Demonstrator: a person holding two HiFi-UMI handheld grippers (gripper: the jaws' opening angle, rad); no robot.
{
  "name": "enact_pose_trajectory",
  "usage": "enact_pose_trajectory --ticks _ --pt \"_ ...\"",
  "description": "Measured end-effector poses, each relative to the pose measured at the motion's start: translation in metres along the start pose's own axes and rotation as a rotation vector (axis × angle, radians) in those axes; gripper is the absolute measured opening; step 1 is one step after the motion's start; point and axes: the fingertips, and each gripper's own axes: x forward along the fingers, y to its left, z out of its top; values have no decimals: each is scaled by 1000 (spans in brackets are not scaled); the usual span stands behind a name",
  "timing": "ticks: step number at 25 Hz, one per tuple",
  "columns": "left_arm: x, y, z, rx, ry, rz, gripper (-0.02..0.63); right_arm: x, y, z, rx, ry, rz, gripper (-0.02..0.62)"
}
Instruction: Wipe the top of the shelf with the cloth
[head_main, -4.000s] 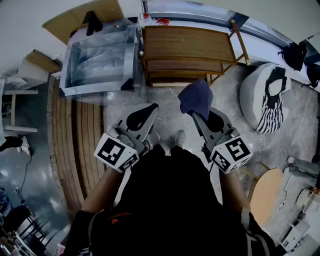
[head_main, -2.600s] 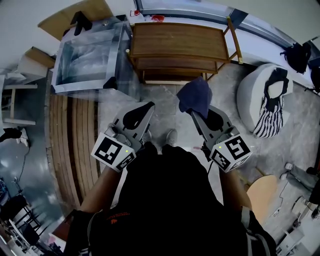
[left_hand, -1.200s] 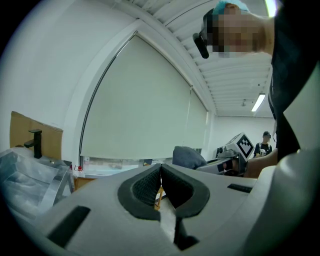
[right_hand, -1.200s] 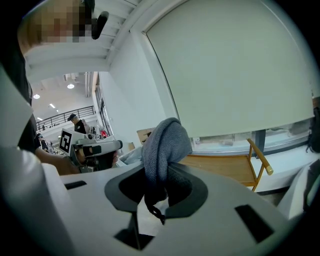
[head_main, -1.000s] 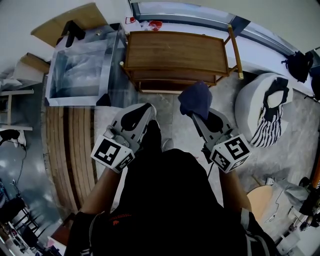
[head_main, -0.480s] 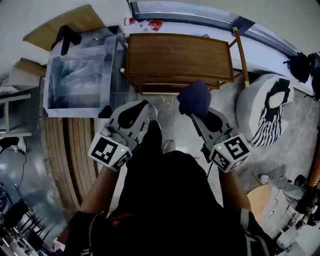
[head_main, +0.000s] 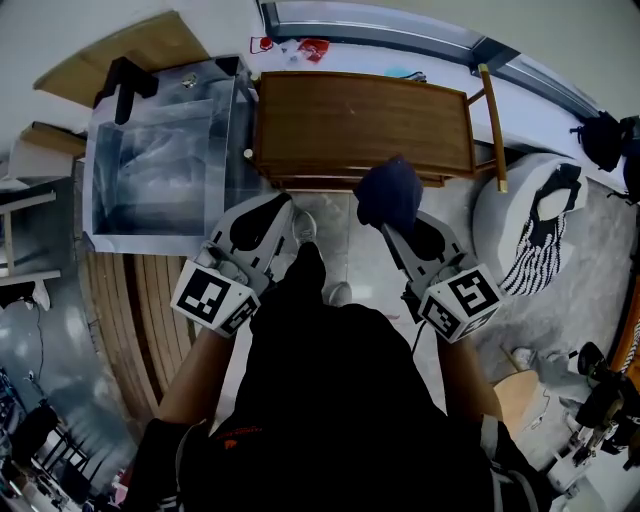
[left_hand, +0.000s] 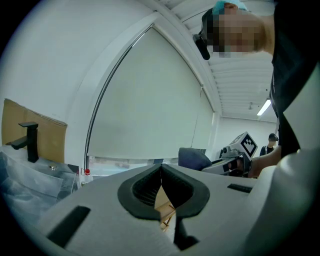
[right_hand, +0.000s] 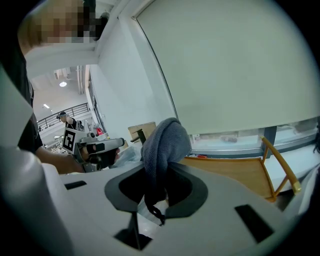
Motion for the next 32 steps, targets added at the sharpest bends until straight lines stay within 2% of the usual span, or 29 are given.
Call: enact_pose_trajectory --ticks 10,22,32 --pt "21 48 12 21 18 -4 20 46 -17 30 -8 9 -9 78" --pt "43 100 32 1 24 -39 18 103 -26 66 -11 24 -29 77" --pt "49 141 38 -8 19 -38 18 145 -30 82 -19 37 -39 77"
